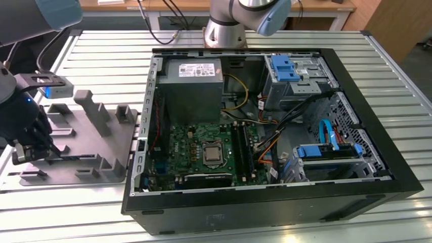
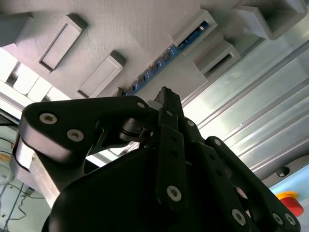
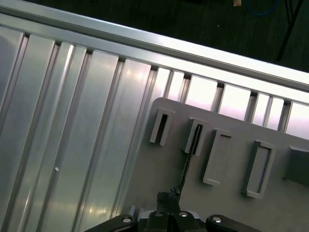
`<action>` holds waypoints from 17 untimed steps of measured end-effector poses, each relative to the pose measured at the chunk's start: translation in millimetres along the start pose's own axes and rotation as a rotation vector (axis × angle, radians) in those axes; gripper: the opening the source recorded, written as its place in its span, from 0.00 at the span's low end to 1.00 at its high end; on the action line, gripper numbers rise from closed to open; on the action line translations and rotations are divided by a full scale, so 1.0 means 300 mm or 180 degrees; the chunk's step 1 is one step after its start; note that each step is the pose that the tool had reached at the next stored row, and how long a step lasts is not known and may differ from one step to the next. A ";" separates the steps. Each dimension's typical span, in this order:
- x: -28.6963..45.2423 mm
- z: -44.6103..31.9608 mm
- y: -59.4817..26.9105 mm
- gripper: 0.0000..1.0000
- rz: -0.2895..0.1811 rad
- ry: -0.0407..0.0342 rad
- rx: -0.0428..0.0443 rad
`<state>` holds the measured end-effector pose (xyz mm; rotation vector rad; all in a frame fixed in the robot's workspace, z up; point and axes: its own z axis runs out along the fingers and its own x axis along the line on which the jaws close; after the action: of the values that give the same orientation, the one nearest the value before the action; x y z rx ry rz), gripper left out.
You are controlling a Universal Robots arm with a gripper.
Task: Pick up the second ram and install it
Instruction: 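Pick up the second ram and move it above second insertion slot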
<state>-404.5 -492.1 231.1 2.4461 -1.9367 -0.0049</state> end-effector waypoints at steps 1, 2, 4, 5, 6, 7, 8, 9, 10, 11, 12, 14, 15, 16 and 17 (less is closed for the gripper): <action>0.000 0.001 0.000 0.10 0.0050 -0.0001 -0.0001; 0.000 0.003 0.000 0.10 0.0102 -0.0002 -0.0002; 0.000 0.006 0.000 0.10 0.0208 -0.0004 -0.0003; 0.000 0.008 0.000 0.10 0.0259 -0.0005 -0.0004; 0.000 0.009 0.000 0.10 0.0311 -0.0006 -0.0004; 0.000 0.011 0.000 0.10 0.0354 -0.0007 -0.0005; 0.000 0.011 0.000 0.10 0.0390 -0.0011 -0.0005; 0.000 0.012 0.000 0.10 0.0424 -0.0015 -0.0004; 0.000 0.014 0.000 0.10 0.0458 -0.0020 -0.0003; 0.000 0.014 0.000 0.10 0.0493 -0.0025 -0.0003; 0.000 0.015 0.000 0.10 0.0531 -0.0030 -0.0003; 0.000 0.017 0.000 0.10 0.0606 -0.0036 -0.0003; 0.000 0.018 0.000 0.10 0.0648 -0.0037 -0.0003; 0.000 0.020 0.000 0.10 0.0691 -0.0038 -0.0004; 0.000 0.021 0.000 0.10 0.0736 -0.0039 -0.0004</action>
<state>-404.5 -492.1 224.8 2.2107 -2.2106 -0.0170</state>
